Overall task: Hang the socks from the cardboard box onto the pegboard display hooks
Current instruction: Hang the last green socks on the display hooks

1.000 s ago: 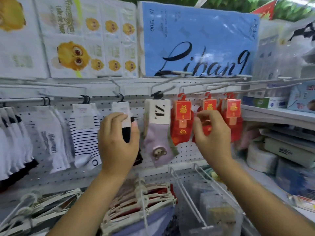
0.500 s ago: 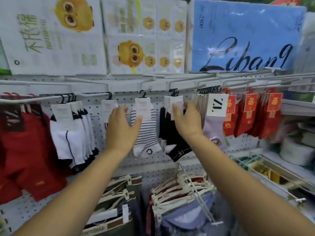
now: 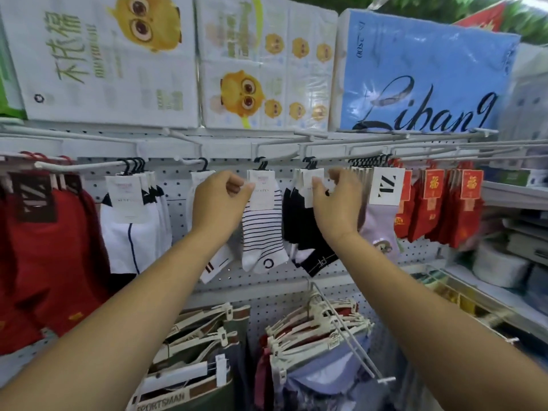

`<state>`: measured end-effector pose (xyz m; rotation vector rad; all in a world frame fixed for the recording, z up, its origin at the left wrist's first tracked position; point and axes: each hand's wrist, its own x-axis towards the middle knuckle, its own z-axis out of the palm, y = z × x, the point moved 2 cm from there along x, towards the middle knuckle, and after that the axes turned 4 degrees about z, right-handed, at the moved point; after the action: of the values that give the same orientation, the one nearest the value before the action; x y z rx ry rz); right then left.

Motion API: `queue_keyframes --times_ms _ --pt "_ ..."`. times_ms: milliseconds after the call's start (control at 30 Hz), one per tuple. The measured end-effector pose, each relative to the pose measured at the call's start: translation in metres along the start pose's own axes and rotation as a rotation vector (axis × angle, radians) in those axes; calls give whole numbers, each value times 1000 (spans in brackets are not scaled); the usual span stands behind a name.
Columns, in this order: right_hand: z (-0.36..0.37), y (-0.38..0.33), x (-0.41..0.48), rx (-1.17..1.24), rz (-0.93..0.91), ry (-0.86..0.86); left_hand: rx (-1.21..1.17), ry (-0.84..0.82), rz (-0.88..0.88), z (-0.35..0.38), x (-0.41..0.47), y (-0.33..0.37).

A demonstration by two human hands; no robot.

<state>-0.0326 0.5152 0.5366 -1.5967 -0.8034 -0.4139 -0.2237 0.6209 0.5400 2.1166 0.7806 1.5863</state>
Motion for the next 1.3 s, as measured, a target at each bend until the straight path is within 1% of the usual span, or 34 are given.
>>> queue_keyframes --times_ms 33,67,167,233,333,433,533,700,833,900,967,1000,1067,1100,1133,1200,1300 --pt "-1 -4 -6 26 -70 34 3 27 23 -6 -3 -1" --pt "1 -8 -11 69 -108 15 9 66 46 -13 -6 -4" --pt "16 -23 -21 131 -95 -201 85 251 62 -35 -13 -16" --pt "29 -32 -23 132 -65 -302 163 308 25 -46 -13 -26" --pt "48 -43 -24 141 12 -369 189 230 -50 -50 -7 -37" --pt "63 -47 -22 150 54 -390 133 146 -97 -48 0 -44" --pt "71 -48 -19 135 75 -387 137 103 -112 -46 10 -50" --pt "71 -49 -18 109 76 -359 127 117 -135 -46 15 -53" --pt "55 -52 -42 187 -50 -122 30 150 -89 -52 -6 -46" --pt "51 -57 -58 268 -84 -92 -45 223 -25 -63 -25 -38" --pt "52 -67 -71 316 -84 -167 -46 334 54 -79 -42 -33" --pt "56 -73 -77 322 -86 -227 -6 395 102 -89 -49 -34" --pt "67 -87 -87 320 -104 -366 131 488 178 -109 -54 -41" --pt "73 -95 -92 320 -118 -432 203 510 188 -119 -54 -47" --pt "80 -104 -97 328 -138 -484 257 518 173 -129 -53 -53" --pt "94 -121 -107 343 -178 -558 292 530 121 -146 -52 -62" --pt "118 -147 -119 333 -181 -650 346 609 86 -176 -52 -71"
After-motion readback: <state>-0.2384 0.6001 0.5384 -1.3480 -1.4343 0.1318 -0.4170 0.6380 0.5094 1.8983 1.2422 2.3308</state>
